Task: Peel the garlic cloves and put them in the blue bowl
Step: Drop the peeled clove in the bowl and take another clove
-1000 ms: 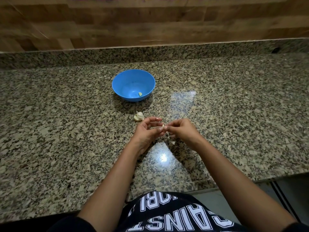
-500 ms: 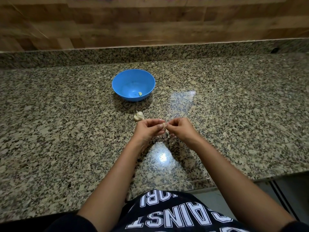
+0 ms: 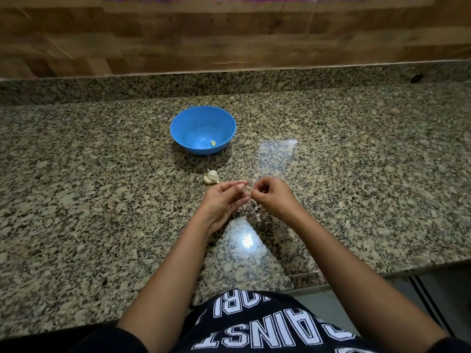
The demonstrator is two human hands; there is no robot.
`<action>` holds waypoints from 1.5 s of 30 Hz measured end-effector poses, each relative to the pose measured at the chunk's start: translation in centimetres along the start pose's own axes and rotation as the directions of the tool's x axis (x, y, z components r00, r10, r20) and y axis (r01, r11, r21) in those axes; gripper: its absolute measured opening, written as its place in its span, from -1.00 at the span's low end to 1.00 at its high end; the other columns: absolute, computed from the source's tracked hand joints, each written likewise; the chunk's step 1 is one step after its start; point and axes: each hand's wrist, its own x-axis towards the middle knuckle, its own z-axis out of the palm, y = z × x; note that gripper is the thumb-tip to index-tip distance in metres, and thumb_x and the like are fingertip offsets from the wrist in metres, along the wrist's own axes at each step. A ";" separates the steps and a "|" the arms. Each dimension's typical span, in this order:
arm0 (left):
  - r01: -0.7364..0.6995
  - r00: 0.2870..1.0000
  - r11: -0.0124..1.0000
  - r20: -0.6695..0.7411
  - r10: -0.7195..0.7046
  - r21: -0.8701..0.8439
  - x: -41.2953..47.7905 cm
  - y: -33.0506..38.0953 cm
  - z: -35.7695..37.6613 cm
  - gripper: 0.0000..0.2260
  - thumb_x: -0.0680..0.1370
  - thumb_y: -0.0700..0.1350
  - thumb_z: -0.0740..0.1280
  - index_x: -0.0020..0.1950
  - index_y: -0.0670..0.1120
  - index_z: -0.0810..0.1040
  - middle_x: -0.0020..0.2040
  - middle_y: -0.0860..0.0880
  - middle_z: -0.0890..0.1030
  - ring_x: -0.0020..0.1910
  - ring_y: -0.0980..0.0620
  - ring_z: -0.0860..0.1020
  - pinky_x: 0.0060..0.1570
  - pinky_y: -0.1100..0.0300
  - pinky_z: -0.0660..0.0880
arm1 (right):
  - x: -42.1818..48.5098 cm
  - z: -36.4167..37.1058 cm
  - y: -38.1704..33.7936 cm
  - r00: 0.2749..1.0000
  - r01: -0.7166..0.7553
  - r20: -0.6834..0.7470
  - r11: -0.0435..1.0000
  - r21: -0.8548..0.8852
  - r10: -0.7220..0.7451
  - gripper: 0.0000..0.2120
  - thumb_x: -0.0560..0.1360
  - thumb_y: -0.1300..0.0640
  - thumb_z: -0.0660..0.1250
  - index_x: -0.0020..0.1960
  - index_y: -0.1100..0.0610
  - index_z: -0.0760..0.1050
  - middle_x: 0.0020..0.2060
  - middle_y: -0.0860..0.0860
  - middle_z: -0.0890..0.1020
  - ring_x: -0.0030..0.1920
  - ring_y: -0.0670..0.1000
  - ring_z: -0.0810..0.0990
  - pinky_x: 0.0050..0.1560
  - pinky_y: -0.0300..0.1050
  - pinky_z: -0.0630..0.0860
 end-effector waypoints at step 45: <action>-0.030 0.999 0.977 0.045 0.021 0.212 1.1 0.0 0.2 -0.88 0.45 -0.40 0.34 -0.03 -0.32 0.52 -0.23 -0.14 0.63 -0.33 0.05 0.62 -0.28 0.30 0.59 | 0.3 -0.8 0.2 1.000 -0.005 0.013 0.985 0.173 0.003 -0.90 0.48 0.26 0.33 -0.20 0.17 0.45 -0.31 0.06 0.51 -0.28 0.04 0.47 -0.19 -0.07 0.46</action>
